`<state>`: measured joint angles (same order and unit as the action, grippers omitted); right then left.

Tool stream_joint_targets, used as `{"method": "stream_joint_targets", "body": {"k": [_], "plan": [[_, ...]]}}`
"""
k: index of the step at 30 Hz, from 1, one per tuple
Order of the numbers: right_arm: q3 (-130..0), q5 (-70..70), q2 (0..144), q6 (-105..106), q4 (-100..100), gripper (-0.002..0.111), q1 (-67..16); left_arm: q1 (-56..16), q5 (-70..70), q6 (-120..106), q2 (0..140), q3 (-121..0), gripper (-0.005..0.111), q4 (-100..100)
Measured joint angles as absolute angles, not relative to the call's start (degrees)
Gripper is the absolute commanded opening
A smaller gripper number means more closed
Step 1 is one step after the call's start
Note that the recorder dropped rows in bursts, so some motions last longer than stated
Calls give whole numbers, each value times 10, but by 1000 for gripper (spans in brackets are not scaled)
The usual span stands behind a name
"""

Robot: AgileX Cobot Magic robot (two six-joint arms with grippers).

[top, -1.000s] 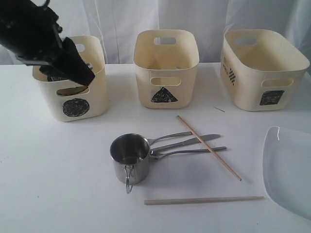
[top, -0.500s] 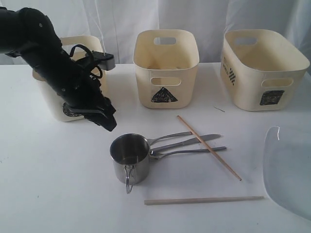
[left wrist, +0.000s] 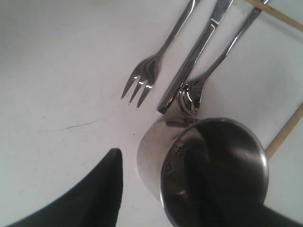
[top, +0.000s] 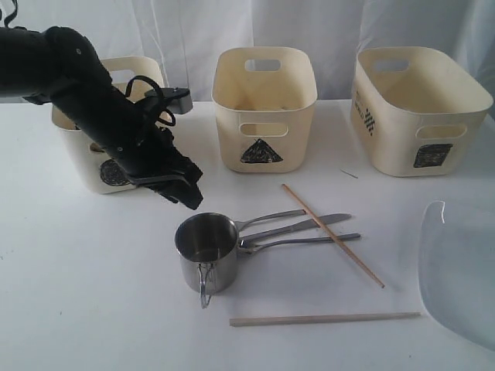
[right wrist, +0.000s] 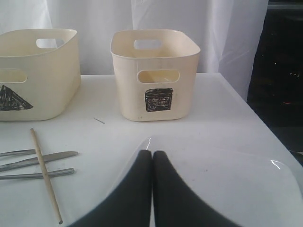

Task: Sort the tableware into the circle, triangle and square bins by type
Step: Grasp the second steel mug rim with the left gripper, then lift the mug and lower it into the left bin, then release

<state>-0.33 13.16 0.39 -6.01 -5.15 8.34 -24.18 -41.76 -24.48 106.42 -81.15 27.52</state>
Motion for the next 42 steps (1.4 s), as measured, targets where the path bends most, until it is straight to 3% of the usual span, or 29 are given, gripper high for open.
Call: {"method": "stream_joint_targets", "body": {"k": [32,36,42], "plan": [[-3,132,4,-60,-52,0,83,-245,-425,-244,1132,-810,47,297],[-3,132,4,-60,-52,0,83,-245,-425,-244,1140,-810,34,299],[-3,132,4,-60,-52,0,83,-245,-423,-244,1143,-810,0,299]]}}
